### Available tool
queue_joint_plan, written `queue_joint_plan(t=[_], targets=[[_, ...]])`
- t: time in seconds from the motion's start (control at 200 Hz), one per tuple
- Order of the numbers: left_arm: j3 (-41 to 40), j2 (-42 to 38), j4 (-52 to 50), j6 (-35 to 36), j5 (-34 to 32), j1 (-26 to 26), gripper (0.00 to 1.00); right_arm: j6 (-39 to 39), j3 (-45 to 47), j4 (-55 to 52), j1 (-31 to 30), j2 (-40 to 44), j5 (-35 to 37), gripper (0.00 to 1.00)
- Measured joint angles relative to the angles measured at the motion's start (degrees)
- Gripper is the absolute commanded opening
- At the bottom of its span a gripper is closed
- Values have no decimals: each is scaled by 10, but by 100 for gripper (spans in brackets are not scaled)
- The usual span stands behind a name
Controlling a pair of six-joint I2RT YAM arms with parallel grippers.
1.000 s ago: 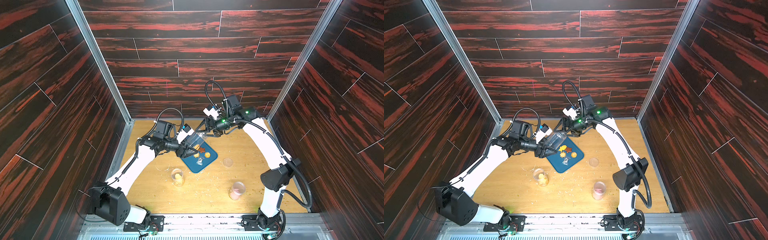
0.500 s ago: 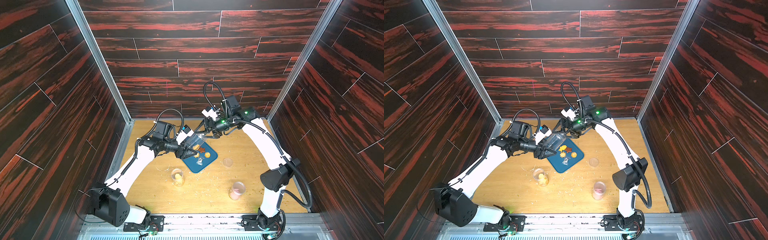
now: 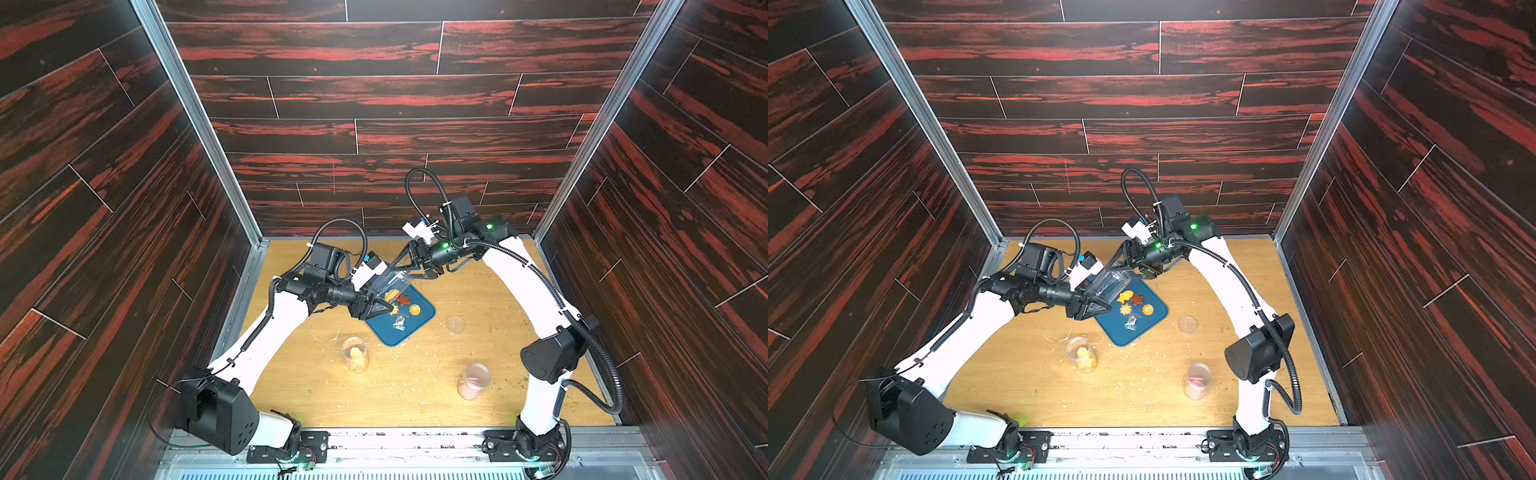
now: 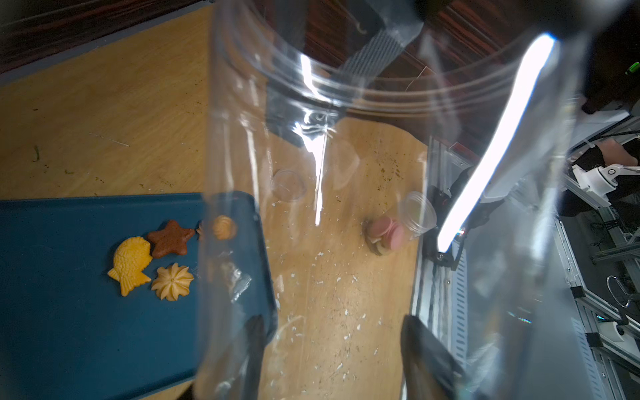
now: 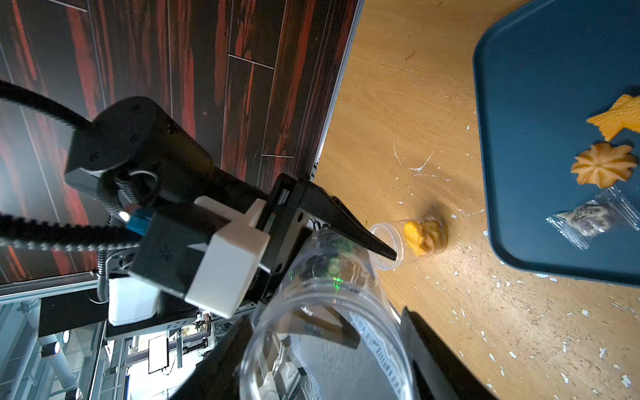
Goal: Pour the cookies out of the jar
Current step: Place the jar at the center of the board.
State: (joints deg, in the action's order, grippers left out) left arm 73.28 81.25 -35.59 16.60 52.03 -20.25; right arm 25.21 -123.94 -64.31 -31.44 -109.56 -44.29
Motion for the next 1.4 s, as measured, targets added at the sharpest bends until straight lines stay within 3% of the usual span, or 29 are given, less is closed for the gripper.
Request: queue_joint_plan(t=[0.26, 0.361, 0.751, 1.257, 1.373, 1.403], targets=[[0, 0, 0, 0, -4, 0, 64, -3, 2, 1, 1, 0, -1, 64], [0, 0, -1, 1, -5, 0, 63, -4, 2, 1, 1, 0, -3, 71], [0, 0, -12, 5, -13, -1, 62, -19, 35, -1, 1, 1, -37, 76], [0, 0, -13, 5, -20, -2, 64, -22, 48, 3, -1, 1, -50, 67], [0, 0, -13, 6, -22, -2, 69, -22, 50, 7, -1, 2, -49, 67], [0, 0, -13, 6, -22, -2, 97, -22, 52, 9, 0, 3, -49, 67]])
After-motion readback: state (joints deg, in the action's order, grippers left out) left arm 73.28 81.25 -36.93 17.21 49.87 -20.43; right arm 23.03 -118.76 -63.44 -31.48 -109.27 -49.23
